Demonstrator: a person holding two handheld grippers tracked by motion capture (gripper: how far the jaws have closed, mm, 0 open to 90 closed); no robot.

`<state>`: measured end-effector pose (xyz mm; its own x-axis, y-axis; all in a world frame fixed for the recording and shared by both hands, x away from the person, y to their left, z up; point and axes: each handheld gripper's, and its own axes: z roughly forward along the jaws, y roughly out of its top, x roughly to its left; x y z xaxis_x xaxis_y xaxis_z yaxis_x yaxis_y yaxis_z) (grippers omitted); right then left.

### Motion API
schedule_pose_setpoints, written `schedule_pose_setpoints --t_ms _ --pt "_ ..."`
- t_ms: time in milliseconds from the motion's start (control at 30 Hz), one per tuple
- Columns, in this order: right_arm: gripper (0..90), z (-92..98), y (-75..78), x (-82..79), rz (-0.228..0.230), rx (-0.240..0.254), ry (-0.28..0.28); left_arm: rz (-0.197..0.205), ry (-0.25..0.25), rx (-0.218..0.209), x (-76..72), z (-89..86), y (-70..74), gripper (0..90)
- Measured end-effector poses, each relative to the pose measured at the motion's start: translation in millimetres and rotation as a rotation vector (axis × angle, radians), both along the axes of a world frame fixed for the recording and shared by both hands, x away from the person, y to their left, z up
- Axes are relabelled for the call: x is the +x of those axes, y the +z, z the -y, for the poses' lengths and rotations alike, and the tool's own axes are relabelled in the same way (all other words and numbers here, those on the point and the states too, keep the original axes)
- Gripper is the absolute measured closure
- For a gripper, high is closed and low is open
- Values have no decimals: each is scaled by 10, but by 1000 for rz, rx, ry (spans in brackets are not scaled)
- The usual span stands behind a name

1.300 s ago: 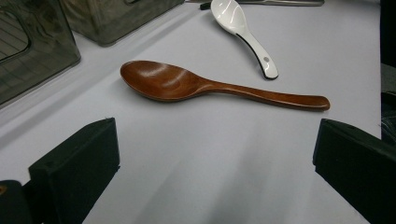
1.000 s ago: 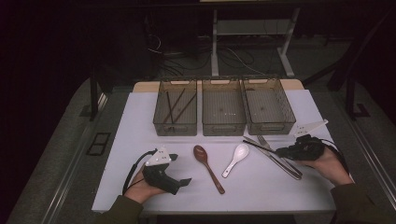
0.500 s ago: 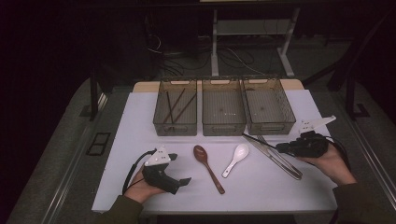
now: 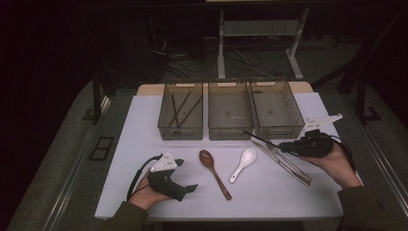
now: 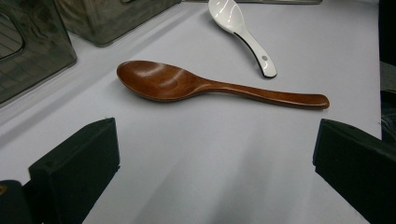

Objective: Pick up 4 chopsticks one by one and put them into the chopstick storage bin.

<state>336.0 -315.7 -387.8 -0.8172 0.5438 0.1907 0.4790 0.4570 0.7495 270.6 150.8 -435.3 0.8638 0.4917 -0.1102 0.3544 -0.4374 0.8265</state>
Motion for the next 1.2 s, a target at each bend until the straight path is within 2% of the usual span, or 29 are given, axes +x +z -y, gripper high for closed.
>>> schedule_pose_setpoints --t_ms 733,1200 --pt "853 -325 150 151 12 -18 -23 2 1 6 -3 8 -4 0" --pt "853 -629 224 252 31 -8 2 3 -1 10 -7 10 -7 0"
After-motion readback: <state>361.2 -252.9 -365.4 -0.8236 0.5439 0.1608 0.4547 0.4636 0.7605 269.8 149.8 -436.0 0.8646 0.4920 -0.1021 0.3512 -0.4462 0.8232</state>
